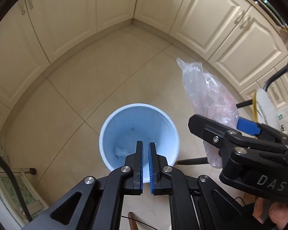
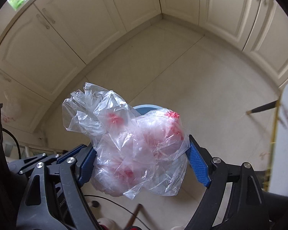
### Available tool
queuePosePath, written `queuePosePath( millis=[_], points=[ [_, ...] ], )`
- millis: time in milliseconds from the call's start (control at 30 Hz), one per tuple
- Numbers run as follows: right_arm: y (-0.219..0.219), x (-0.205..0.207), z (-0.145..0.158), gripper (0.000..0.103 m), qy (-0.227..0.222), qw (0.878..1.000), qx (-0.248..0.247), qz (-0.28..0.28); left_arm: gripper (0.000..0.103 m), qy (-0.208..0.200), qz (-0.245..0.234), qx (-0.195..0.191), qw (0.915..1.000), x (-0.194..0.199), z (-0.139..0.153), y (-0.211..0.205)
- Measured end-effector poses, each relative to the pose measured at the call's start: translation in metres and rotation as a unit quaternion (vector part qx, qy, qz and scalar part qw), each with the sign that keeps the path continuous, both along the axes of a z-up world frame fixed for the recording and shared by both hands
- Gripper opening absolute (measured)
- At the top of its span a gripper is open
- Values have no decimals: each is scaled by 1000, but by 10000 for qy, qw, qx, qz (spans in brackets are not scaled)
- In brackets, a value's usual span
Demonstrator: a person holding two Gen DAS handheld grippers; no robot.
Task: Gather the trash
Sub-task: 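Carry the bag and wrapper to the blue bin and open both grippers, then move both tools back toward the table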
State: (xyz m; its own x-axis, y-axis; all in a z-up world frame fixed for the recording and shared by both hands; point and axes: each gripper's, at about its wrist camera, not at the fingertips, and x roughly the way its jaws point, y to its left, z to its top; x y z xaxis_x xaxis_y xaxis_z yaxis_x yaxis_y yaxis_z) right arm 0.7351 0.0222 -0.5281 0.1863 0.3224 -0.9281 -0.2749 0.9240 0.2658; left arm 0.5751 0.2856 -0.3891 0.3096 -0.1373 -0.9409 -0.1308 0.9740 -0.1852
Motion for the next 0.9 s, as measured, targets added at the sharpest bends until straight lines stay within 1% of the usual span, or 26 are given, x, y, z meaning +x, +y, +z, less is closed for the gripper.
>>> queuePosePath(
  millis=[33, 67, 100, 133, 200, 233, 267, 300, 367, 400, 433, 500, 533, 567, 600, 633, 667, 700, 733, 767, 800, 833, 867, 900],
  points=[
    [-1, 6, -7, 86, 82, 10000, 37, -14, 6, 175, 147, 130, 9997, 4, 1, 3],
    [-3, 6, -12, 87, 157, 9998, 67, -36, 7, 230, 195, 186, 9994, 5, 3, 8],
    [-3, 8, -18, 90, 281, 9995, 102, -87, 10, 253, 247, 259, 9990, 5, 6, 14],
    [-4, 8, -21, 92, 324, 9994, 123, -89, 14, 271, 293, 324, 9987, 9, 12, 11],
    [-2, 13, -24, 95, 289, 9995, 125, -47, 41, 273, 510, 600, 9965, 6, 28, 17],
    [0, 14, -23, 95, 256, 9995, 161, -19, 43, 236, 597, 682, 9956, 6, 35, 13],
    [1, 8, -20, 95, 237, 9995, 220, 1, 43, 161, 697, 750, 9946, 10, 44, 11],
    [2, 9, -15, 96, 188, 9995, 259, 30, 44, 91, 791, 788, 9937, 6, 53, 19],
    [6, 6, -2, 98, 31, 9996, 274, 64, 46, 16, 963, 889, 9914, 1, 69, 22],
    [9, -2, 4, 101, -32, 9996, 284, 77, 47, -46, 1064, 951, 9898, -2, 78, 26],
    [12, -6, 10, 103, -98, 9995, 272, 82, 47, -88, 1127, 981, 9887, -5, 86, 28],
    [9, -10, 33, 103, -328, 9989, 317, 77, 47, -253, 1295, 1017, 9860, -8, 108, 29],
    [14, -17, 39, 103, -395, 9986, 330, 85, 47, -419, 1372, 1062, 9839, -13, 123, 31],
    [14, -20, 51, 103, -496, 9982, 327, 90, 47, -570, 1410, 1120, 9820, -14, 139, 30],
    [12, -26, 68, 103, -667, 9970, 369, 99, 49, -743, 1456, 1191, 9793, -18, 155, 29],
    [11, -34, 83, 103, -831, 9957, 396, 101, 50, -965, 1505, 1268, 9757, -34, 172, 27],
    [9, -44, 105, 103, -1082, 9934, 368, 98, 53, -1124, 1611, 1270, 9722, -39, 187, 11],
    [7, -56, 127, 103, -1323, 9907, 312, 84, 55, -1412, 1657, 1314, 9671, -48, 209, 8],
    [6, -69, 145, 103, -1534, 9877, 301, 66, 57, -1598, 1669, 1343, 9636, -52, 222, -3],
    [5, -77, 159, 103, -1679, 9853, 312, 55, 62, -1814, 1695, 1386, 9587, -60, 240, -9],
    [0, -89, 181, 103, -1948, 9804, 295, 23, 68, -2040, 1727, 1451, 9526, -70, 259, -17],
    [-4, -102, 202, 103, -2195, 9753, 256, -11, 71, -2185, 1737, 1489, 9486, -74, 272, -35],
    [-7, -109, 216, 103, -2328, 9722, 250, -27, 77, -2403, 1748, 1525, 9426, -83, 290, -47],
    [-15, -125, 241, 103, -2601, 9652, 278, -74, 80, -2595, 1733, 1545, 9374, -93, 306, -63]
  ],
)
